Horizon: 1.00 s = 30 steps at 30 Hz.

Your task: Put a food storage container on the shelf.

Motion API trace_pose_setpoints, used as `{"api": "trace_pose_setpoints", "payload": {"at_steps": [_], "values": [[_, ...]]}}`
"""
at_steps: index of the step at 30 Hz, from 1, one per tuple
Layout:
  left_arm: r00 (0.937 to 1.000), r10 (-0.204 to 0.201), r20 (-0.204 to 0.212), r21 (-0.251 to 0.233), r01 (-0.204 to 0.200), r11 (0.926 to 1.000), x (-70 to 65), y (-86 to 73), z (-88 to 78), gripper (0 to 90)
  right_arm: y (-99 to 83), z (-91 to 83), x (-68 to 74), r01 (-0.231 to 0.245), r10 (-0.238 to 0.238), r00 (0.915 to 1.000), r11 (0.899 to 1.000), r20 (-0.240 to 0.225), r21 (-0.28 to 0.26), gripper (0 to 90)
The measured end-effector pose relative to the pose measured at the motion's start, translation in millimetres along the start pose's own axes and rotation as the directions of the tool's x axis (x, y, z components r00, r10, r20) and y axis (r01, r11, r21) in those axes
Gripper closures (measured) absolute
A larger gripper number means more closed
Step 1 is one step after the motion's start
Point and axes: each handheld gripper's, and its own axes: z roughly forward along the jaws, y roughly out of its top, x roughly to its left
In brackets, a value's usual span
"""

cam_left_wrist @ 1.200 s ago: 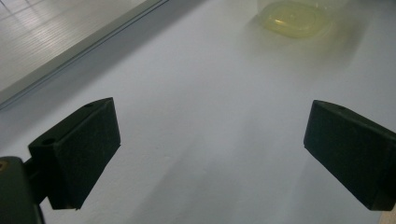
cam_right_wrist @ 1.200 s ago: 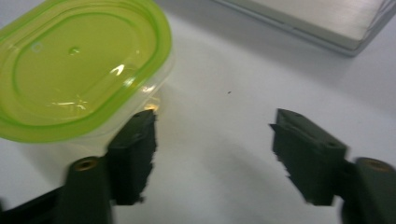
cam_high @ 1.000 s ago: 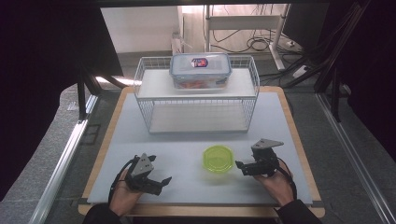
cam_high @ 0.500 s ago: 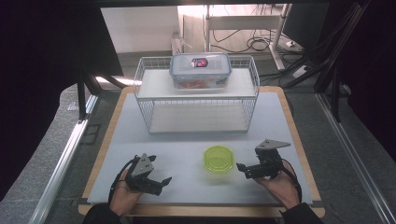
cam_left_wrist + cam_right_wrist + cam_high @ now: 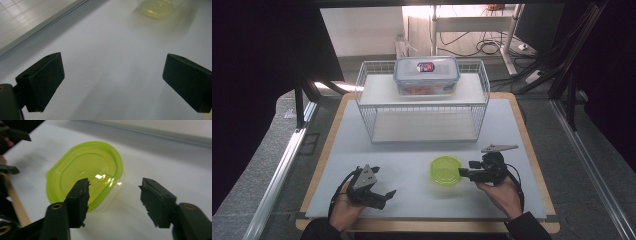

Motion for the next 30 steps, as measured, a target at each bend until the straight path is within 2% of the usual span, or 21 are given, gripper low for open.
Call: {"api": "trace_pose_setpoints", "payload": {"at_steps": [3,6,8,11,16,22,26,30], "values": [[1.0,0.001,0.002,0.0,-0.001,1.0,-0.2,0.0,0.2,3.5,1.5,5.2,-5.3,-0.049,0.049,0.9978,0.999,-0.044,0.016,51.0],[1.0,0.003,0.002,0.0,-0.003,1.0,-0.3,0.0,0.2,3.5,2.5,9.7,-8.9,-0.096,0.098,0.9916,0.995,-0.084,0.036,56.5],[1.0,0.004,0.002,0.001,-0.004,1.0,-0.3,0.0,0.3,3.6,3.1,12.7,-10.5,-0.128,0.132,0.9845,0.991,-0.116,0.046,60.2],[1.0,0.007,0.002,0.0,-0.007,1.0,-0.5,0.0,0.2,3.6,4.1,14.8,-11.3,-0.147,0.153,0.981,0.987,-0.119,0.058,67.8],[1.0,0.009,0.002,0.0,-0.009,1.0,-0.9,0.0,0.4,3.6,5.8,15.8,-11.9,-0.178,0.188,0.9683,0.981,-0.165,0.073,79.6],[0.9999,0.01,0.001,-0.003,-0.01,0.9999,-0.8,0.1,0.0,3.6,8.2,15.7,-10.9,-0.195,0.21,0.9516,0.977,-0.224,0.088,81.6],[1.0,0.008,-0.001,-0.005,-0.008,1.0,-0.7,0.2,-0.4,3.6,8.8,13.8,-11.1,-0.204,0.217,0.9509,0.976,-0.221,0.08,81.8],[1.0,0.004,-0.004,-0.008,-0.004,1.0,-0.1,0.4,-1.0,3.6,11.0,8.7,-14.3,-0.225,0.231,0.9415,0.973,-0.245,0.055,81.8]]}}
